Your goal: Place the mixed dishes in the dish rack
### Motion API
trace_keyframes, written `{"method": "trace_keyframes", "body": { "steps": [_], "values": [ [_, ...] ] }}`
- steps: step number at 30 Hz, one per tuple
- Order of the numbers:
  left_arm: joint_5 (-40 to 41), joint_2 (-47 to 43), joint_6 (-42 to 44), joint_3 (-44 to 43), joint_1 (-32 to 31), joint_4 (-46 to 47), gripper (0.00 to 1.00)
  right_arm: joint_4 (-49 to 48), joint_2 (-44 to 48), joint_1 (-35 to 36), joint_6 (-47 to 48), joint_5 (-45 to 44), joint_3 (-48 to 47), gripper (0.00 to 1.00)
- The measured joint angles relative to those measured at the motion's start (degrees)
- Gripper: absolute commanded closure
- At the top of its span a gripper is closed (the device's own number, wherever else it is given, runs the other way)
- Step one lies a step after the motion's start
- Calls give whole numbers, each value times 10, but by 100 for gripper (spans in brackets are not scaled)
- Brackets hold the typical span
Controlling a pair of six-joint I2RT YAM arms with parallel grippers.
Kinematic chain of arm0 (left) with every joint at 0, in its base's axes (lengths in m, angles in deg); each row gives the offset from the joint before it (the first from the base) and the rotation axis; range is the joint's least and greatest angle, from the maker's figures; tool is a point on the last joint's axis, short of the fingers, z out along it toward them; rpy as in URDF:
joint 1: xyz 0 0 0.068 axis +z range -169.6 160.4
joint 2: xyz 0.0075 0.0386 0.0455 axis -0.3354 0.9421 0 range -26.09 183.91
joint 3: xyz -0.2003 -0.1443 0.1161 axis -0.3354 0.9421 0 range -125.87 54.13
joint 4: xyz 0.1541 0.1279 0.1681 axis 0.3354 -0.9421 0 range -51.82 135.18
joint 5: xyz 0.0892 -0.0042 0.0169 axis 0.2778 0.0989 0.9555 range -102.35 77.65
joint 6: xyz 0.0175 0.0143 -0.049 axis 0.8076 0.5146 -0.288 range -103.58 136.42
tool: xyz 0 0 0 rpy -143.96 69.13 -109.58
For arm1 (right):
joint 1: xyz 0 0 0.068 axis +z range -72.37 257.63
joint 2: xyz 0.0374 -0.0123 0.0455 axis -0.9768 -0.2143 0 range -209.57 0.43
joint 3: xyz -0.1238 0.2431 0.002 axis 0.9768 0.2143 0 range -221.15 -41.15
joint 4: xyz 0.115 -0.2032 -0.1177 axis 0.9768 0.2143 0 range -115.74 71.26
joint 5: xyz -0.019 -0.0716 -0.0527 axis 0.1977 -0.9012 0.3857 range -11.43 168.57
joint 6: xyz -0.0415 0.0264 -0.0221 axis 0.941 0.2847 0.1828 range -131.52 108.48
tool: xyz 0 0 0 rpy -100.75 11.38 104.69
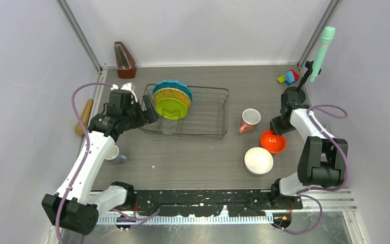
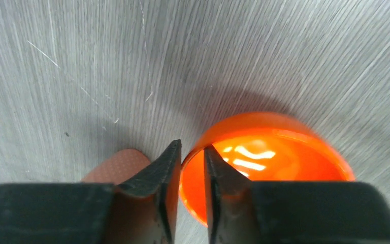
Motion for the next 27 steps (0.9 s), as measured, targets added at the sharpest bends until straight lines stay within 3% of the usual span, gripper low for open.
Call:
{"method": "trace_keyframes", "body": {
  "steps": [1, 3, 11, 16, 22, 27],
  "values": [
    [0, 0, 1, 0, 0, 0, 7, -2, -1, -2, -1, -1, 0, 92],
    [1, 0, 2, 0, 0, 0, 7, -4, -1, -5, -2, 0, 1, 99],
    [24, 7, 32, -8, 0, -11, 8, 10, 89, -10, 23, -64, 0, 100],
    [-37, 14, 37, -23, 0, -2, 9, -1, 185, -12, 79, -69, -25, 100],
    [-142, 13, 20, -19, 0, 53, 8, -110, 290, -13, 130, 81, -34, 100],
    [-206, 13, -14, -4, -7, 113, 7, -264, 259, -3, 92, 301, -37, 100]
  ]
}}
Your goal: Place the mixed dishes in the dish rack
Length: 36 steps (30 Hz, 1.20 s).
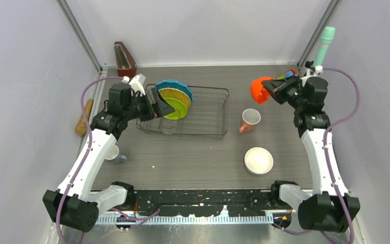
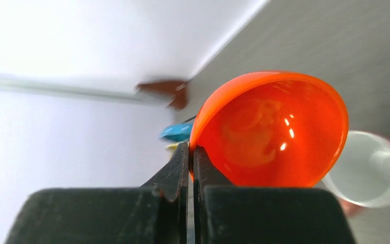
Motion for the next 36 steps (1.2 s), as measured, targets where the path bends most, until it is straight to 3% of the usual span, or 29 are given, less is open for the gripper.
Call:
{"method": "trace_keyframes", "body": {
  "steps": [5, 8, 15, 19, 25, 32, 36],
  "values": [
    [-68, 21, -75, 10, -17, 87, 7, -230, -68, 81, -101, 148, 2, 100],
    [-99, 39, -131, 26, -33, 156, 7, -376, -99, 136, -174, 194, 2, 100],
    [-95, 42, -184, 53, -73, 314, 5, -723, -194, 192, -382, 162, 2, 100],
    [-94, 47, -256, 71, -77, 422, 4, -815, -239, 213, -435, 141, -17, 100],
    [-77, 90, -441, 86, -77, 578, 1, -902, -264, 231, -471, 136, -35, 100],
    [17, 125, -660, 119, -77, 739, 0, -937, -264, 247, -461, 132, -35, 100],
    [50, 151, -746, 106, -77, 786, 0, -940, -265, 266, -455, 133, -39, 100]
  ]
}}
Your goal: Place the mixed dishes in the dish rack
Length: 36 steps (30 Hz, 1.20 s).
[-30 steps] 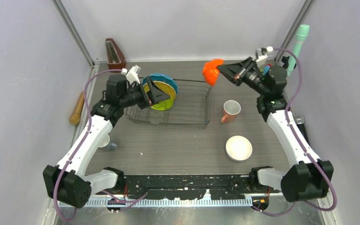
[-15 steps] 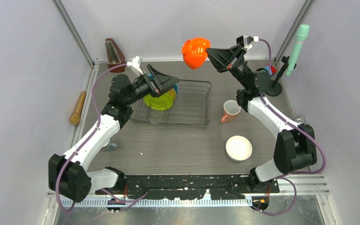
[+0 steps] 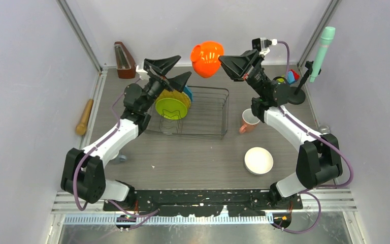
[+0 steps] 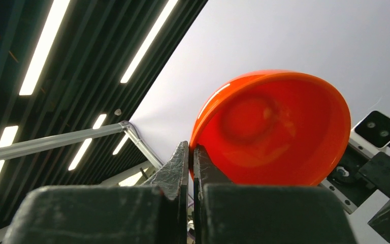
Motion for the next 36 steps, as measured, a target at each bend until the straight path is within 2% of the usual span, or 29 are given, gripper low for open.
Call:
{"method": "trace_keyframes", "body": {
  "steps": [8, 17, 19, 26, 30, 33, 36],
  "values": [
    [33, 32, -74, -46, -22, 43, 0, -8, -9, 29, 16, -11, -5, 100],
    [37, 38, -96, -59, -48, 68, 2, -6, -30, 46, 25, -31, -10, 100],
    [34, 38, -96, -59, -49, 66, 6, -6, -32, 46, 26, -32, -12, 100],
    [31, 35, -93, -59, -49, 57, 35, -7, -34, 46, 29, -35, -14, 100],
    [32, 31, -89, -59, -49, 54, 20, -14, -38, 46, 25, -41, -14, 100],
    [30, 31, -88, -59, -49, 52, 19, -19, -43, 46, 26, -43, -10, 100],
    [26, 30, -85, -59, -49, 44, 24, -20, -47, 46, 27, -48, -1, 100]
  ]
}}
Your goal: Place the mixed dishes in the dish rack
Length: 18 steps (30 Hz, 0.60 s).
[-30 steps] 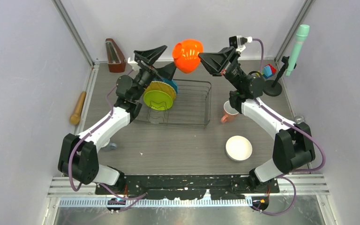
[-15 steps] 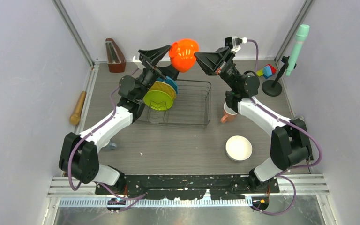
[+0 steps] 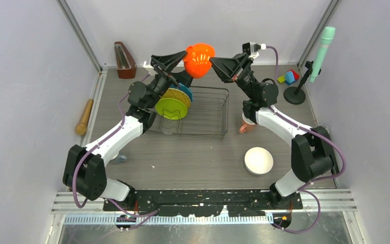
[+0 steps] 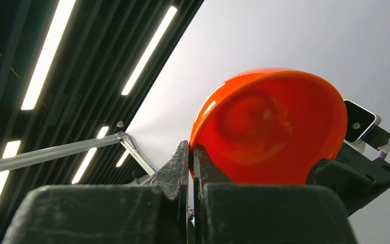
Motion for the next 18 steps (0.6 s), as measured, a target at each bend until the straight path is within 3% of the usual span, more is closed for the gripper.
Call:
{"method": "trace_keyframes", "body": {
  "steps": [7, 8, 9, 11, 13, 14, 18],
  "values": [
    [-1, 0, 10, 0, 0, -16, 48, -13, -4, 0, 2, -14, 15, 100],
    [0, 0, 10, 0, 0, -16, 54, -14, -4, -1, 2, -15, 16, 95],
    [0, 0, 12, 0, 0, -18, 64, -16, -4, -1, 2, -17, 18, 89],
    [0, -1, 17, 0, 0, -21, 81, -18, -5, -2, 2, -19, 21, 59],
    [0, -1, 26, 0, 1, -23, 96, -17, -6, -6, 2, -19, 24, 42],
    [-2, -1, 30, 0, 2, -24, 100, -14, -7, -9, 8, -19, 28, 37],
    [-12, -4, 57, 1, 11, -28, 100, 21, -5, -23, 24, -17, 54, 16]
  ]
}}
